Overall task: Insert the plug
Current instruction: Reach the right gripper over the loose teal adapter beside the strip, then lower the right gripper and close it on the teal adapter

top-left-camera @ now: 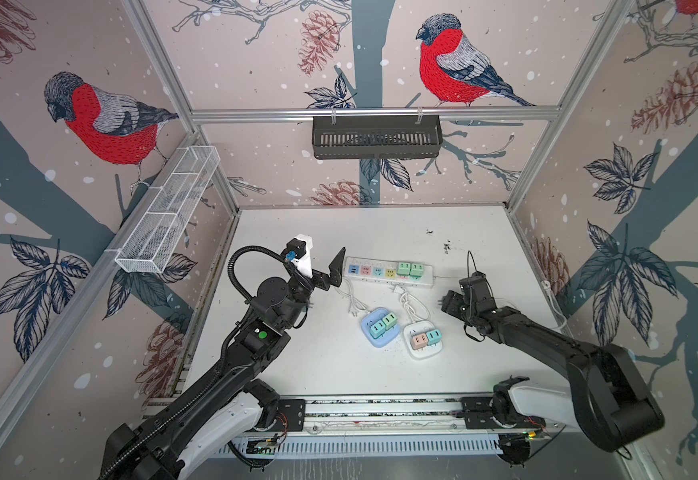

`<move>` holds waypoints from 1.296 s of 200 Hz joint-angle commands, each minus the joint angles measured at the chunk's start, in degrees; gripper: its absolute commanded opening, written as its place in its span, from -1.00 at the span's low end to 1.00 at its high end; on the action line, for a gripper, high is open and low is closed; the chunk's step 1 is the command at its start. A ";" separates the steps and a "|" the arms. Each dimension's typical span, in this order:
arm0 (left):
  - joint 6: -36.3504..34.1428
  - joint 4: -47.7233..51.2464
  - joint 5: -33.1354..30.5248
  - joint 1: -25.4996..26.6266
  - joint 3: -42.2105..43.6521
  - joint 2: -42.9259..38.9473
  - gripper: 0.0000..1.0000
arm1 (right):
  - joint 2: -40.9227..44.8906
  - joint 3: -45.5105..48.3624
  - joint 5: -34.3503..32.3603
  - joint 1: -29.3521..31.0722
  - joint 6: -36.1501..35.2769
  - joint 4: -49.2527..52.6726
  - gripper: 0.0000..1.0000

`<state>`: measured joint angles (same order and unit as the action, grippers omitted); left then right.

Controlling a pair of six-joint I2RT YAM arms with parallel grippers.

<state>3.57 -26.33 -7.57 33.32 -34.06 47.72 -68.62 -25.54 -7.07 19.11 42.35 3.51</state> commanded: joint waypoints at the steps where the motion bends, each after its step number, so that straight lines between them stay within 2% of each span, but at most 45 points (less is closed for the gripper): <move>1: 0.04 -0.59 0.10 -0.10 -0.13 -0.17 0.98 | 3.83 1.51 2.21 0.60 4.56 0.17 0.57; 37: -0.04 -0.54 0.10 -0.10 -0.08 -0.13 0.98 | 9.05 4.12 4.75 2.85 8.72 -0.27 0.57; 85: 0.03 -0.46 0.19 -0.10 -0.11 -0.30 0.98 | 6.51 3.93 8.08 4.43 10.64 -3.32 0.55; 191: -0.59 -0.39 -0.81 -0.14 -0.03 -0.66 0.98 | -9.95 -4.75 6.98 0.34 3.01 -4.65 0.22; 259: -0.67 -0.13 -0.80 -0.11 -0.02 -1.03 0.98 | -20.75 -13.19 2.06 -0.99 -2.32 -2.45 0.23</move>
<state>3.01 -26.26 -7.75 33.32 -34.06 47.09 -86.85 -36.86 -2.13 18.31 43.05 -0.64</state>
